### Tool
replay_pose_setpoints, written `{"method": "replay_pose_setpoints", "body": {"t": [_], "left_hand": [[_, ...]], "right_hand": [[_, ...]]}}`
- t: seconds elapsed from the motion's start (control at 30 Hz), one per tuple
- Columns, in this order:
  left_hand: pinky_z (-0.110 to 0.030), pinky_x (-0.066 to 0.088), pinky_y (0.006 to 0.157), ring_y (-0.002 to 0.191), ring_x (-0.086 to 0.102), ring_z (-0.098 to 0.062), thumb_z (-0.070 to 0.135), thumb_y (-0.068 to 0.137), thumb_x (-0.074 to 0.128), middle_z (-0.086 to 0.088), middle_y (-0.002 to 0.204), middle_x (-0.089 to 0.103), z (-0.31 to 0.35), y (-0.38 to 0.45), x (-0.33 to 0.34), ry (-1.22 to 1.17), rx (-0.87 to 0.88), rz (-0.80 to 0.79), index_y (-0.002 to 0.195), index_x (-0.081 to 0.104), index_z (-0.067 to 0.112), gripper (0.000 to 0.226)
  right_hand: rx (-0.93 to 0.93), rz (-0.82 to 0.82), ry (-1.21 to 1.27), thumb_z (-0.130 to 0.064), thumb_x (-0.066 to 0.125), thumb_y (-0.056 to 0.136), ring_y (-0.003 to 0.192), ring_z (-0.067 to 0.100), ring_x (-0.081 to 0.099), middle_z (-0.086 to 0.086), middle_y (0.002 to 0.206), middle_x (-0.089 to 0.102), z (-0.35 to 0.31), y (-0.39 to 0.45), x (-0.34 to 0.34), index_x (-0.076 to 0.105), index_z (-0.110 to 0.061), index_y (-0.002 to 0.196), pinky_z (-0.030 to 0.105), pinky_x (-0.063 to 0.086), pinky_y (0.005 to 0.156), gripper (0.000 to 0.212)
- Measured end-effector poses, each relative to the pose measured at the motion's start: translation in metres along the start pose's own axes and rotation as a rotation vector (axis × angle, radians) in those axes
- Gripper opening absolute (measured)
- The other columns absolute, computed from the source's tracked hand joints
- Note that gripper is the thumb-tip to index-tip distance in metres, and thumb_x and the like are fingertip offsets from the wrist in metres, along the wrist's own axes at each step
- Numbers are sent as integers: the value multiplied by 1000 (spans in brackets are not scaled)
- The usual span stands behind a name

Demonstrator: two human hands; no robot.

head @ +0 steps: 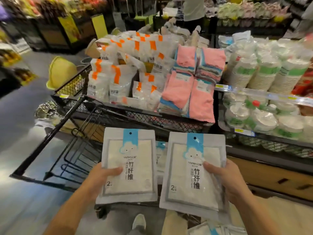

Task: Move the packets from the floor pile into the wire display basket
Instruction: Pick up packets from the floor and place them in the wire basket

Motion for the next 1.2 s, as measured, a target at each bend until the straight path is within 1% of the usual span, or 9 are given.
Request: {"method": "replay_pose_setpoints", "body": {"t": [0.07, 0.17, 0.3, 0.5, 0.6, 0.77, 0.93, 1.07, 1.2], "left_hand": [[-55, 57, 89, 95, 75, -42, -4, 83, 73, -23, 105, 76, -6, 21, -19, -12, -37, 11, 118, 67, -2, 36], [-56, 57, 91, 97, 74, -41, -4, 82, 72, -21, 108, 76, -14, 61, -45, -11, -76, 15, 121, 66, -1, 39], [-49, 60, 84, 95, 76, -33, 0, 85, 74, -12, 105, 78, -23, 127, -70, -1, -116, 19, 117, 69, 6, 32], [-47, 60, 85, 97, 75, -29, 2, 86, 76, -7, 102, 79, -54, 231, -94, 7, -222, 26, 115, 71, 7, 30], [-37, 59, 73, 91, 75, -25, 1, 87, 75, -4, 95, 80, -76, 269, -95, 31, -269, 24, 110, 71, 8, 25], [-47, 59, 88, 99, 74, -34, -1, 84, 77, -12, 103, 78, -121, 311, -89, 38, -383, 19, 115, 71, 5, 32], [-28, 58, 64, 88, 74, -21, -1, 84, 78, -4, 96, 77, -149, 349, -80, 85, -419, 35, 110, 71, 10, 29], [-36, 58, 76, 95, 72, -24, 1, 84, 80, -5, 105, 76, -161, 385, -78, 124, -424, 55, 118, 69, 11, 37], [-33, 54, 72, 92, 69, -20, 4, 83, 81, -8, 109, 75, -169, 409, -69, 225, -397, 61, 115, 68, 13, 36]], "right_hand": [[23, 0, -20, 0, 75, 88, 86, 34, 78, 15, 98, 79, 6, 16, 20, 67, -5, 116, 49, 64, 73, 30], [53, 33, -45, -1, 74, 89, 86, 33, 78, 13, 98, 80, 17, 44, 51, 67, -7, 115, 55, 62, 81, 27], [109, 89, -61, 2, 70, 92, 88, 36, 78, 15, 97, 79, 38, 88, 96, 68, -6, 110, 59, 60, 85, 20], [200, 172, -127, -4, 74, 90, 81, 32, 78, 12, 91, 80, 82, 160, 150, 67, -3, 114, 46, 65, 64, 26], [239, 192, -176, -6, 73, 91, 80, 30, 79, 11, 91, 80, 105, 190, 161, 67, -4, 114, 44, 65, 62, 24], [293, 222, -245, -9, 73, 92, 84, 33, 78, 13, 94, 79, 141, 231, 169, 66, -8, 111, 56, 63, 77, 20], [335, 209, -284, -7, 71, 94, 75, 27, 78, 13, 93, 79, 169, 279, 175, 67, -9, 106, 42, 64, 62, 13], [340, 224, -290, -8, 72, 92, 82, 29, 77, 12, 98, 77, 188, 317, 179, 63, -12, 106, 49, 64, 70, 17], [324, 246, -376, -11, 74, 91, 90, 30, 75, 15, 107, 75, 212, 345, 181, 65, -11, 114, 49, 65, 73, 24]]}}
Point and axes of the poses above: each hand's wrist, its own y-axis towards the middle knuckle, its own x-axis out of the palm, z = x × y, the point moved 6 cm from there along y, towards the middle knuckle
